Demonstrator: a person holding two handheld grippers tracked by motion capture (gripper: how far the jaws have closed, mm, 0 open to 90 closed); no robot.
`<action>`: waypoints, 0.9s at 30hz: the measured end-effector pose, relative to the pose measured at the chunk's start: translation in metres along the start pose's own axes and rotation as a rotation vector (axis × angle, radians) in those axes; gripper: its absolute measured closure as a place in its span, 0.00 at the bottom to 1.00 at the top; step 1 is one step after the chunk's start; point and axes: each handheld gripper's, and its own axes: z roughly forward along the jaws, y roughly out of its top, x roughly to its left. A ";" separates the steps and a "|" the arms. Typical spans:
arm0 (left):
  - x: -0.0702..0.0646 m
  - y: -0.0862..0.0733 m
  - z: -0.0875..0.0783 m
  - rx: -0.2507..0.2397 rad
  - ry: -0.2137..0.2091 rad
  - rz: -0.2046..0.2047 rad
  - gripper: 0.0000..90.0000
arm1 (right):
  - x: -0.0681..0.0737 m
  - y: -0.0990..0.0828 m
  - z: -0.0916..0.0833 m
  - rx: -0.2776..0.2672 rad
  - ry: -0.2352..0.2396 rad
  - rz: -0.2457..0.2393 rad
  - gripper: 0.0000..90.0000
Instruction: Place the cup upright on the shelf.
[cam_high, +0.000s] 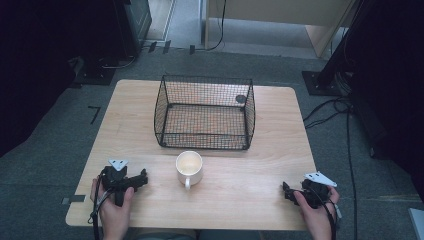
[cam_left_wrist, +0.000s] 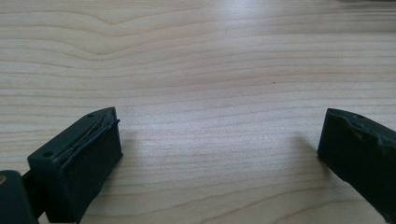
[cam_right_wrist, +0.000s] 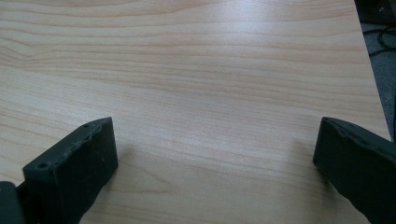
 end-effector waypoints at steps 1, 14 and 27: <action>0.000 0.000 0.000 0.000 0.000 0.000 0.00 | 0.000 0.000 0.000 0.001 -0.003 0.002 0.00; 0.000 0.000 0.000 0.000 0.000 0.000 0.00 | 0.027 0.021 -0.012 -0.064 0.069 0.014 0.00; 0.000 0.000 0.000 0.000 0.000 0.000 0.00 | 0.086 0.039 -0.010 -0.082 0.178 -0.088 0.00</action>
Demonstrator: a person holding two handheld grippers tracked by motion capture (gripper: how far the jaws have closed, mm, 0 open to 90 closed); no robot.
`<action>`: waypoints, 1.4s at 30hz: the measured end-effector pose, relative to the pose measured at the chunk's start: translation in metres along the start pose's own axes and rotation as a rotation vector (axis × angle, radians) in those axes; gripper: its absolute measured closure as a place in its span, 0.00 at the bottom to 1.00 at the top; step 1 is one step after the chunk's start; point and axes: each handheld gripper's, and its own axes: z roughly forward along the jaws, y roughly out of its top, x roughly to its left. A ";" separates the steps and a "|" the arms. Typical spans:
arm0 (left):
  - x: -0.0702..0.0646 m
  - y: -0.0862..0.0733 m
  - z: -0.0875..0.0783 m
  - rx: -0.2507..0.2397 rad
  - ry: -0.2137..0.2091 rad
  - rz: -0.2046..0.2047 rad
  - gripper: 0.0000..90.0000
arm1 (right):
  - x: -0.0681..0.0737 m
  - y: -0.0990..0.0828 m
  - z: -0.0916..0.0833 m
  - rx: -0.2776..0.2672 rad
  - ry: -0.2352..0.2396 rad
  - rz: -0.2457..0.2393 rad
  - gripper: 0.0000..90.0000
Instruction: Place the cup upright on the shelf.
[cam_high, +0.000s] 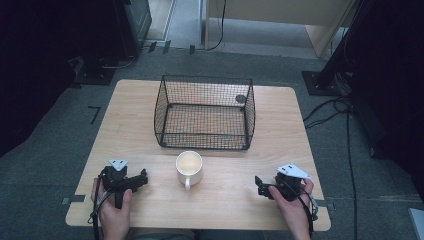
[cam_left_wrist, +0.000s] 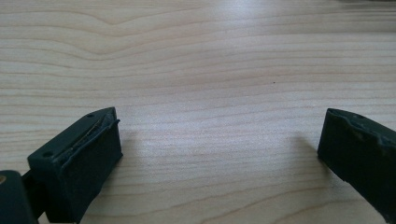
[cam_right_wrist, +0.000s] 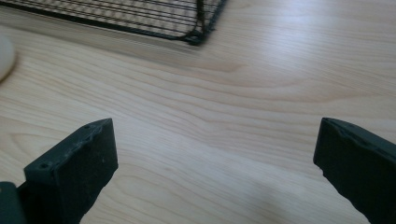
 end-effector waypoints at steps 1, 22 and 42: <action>0.000 0.000 0.000 0.000 0.000 0.000 0.00 | 0.009 0.004 0.001 0.000 0.016 -0.011 0.00; 0.000 0.000 0.000 0.000 0.000 0.000 0.00 | 0.079 0.023 0.011 -0.011 0.125 -0.082 0.00; 0.000 0.000 0.000 0.004 -0.004 0.005 0.00 | 0.141 0.035 0.017 -0.025 0.247 -0.107 0.00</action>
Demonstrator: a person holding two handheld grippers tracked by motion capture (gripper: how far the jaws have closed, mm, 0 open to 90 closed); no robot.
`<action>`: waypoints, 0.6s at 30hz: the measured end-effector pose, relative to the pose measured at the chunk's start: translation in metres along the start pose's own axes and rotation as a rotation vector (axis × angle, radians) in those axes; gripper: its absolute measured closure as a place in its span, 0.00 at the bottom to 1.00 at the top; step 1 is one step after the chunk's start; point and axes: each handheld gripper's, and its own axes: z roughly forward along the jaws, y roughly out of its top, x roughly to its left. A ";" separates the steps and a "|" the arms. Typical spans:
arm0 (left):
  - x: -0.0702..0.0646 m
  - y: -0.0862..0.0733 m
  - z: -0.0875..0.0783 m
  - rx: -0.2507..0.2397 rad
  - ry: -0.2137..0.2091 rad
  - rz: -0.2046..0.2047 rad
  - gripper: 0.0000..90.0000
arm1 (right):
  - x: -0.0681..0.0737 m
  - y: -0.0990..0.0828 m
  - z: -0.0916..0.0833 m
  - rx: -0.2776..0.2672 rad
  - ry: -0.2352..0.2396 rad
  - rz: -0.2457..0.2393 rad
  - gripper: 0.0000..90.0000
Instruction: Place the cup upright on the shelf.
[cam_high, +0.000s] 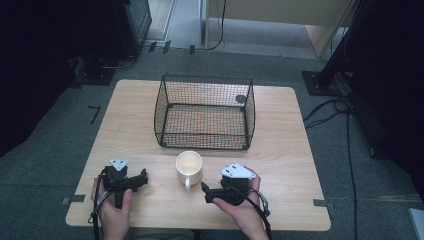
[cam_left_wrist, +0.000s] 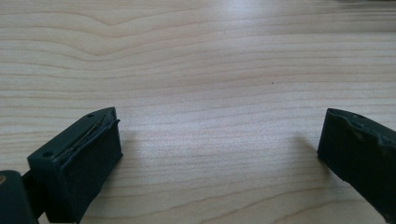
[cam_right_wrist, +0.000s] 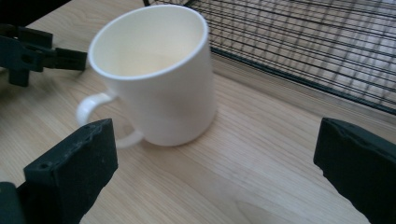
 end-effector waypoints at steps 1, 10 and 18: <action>0.000 0.000 0.000 0.000 0.000 0.000 0.00 | 0.003 0.001 0.001 0.000 0.005 -0.005 0.00; 0.000 0.000 0.000 -0.002 0.000 -0.001 0.00 | 0.022 0.005 0.013 0.014 0.033 -0.018 0.00; 0.000 0.000 0.000 -0.003 -0.001 -0.001 0.00 | 0.035 0.008 0.018 0.022 0.044 -0.008 0.00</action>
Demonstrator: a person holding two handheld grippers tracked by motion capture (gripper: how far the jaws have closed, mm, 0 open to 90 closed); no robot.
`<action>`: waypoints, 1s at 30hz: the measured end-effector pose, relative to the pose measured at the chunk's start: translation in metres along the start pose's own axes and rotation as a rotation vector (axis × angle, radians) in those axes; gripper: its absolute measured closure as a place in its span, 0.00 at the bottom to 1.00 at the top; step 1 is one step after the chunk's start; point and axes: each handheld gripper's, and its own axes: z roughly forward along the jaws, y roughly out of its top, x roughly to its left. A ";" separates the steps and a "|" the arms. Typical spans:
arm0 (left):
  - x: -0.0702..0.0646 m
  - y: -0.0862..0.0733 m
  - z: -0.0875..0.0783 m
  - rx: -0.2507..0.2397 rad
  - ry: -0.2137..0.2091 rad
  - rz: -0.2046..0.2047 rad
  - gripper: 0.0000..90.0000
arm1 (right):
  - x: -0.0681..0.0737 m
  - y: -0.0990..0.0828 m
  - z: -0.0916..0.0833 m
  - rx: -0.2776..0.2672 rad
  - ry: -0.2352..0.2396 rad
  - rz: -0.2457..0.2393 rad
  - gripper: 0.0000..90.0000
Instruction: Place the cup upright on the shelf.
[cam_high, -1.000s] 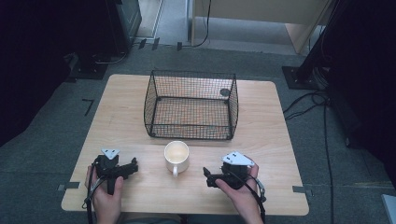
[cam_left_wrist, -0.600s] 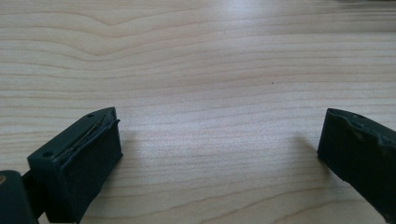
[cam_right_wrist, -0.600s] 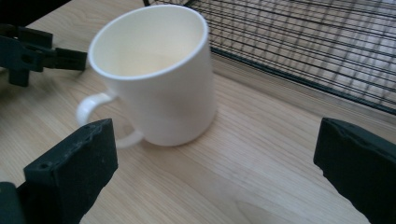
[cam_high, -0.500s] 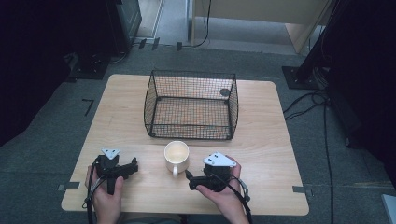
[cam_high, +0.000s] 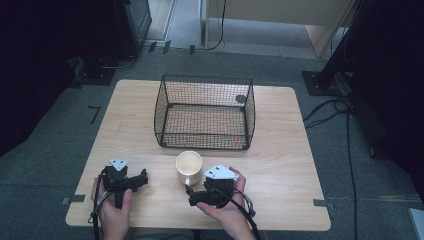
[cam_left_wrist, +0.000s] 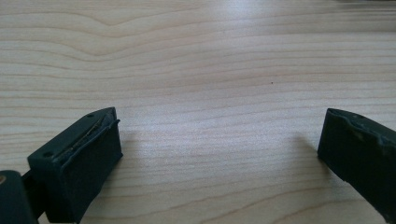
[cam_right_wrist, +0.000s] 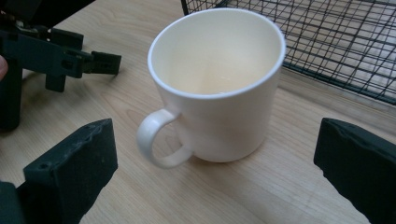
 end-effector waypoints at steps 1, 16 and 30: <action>0.000 0.000 0.000 0.000 0.000 0.000 0.00 | 0.003 0.000 0.003 0.010 -0.014 -0.011 0.00; -0.001 0.000 0.000 0.001 -0.005 0.008 0.00 | -0.005 -0.013 0.011 0.031 -0.064 -0.033 0.16; -0.001 0.000 0.000 0.001 -0.007 0.012 0.00 | -0.022 -0.014 0.002 0.010 -0.033 -0.071 0.74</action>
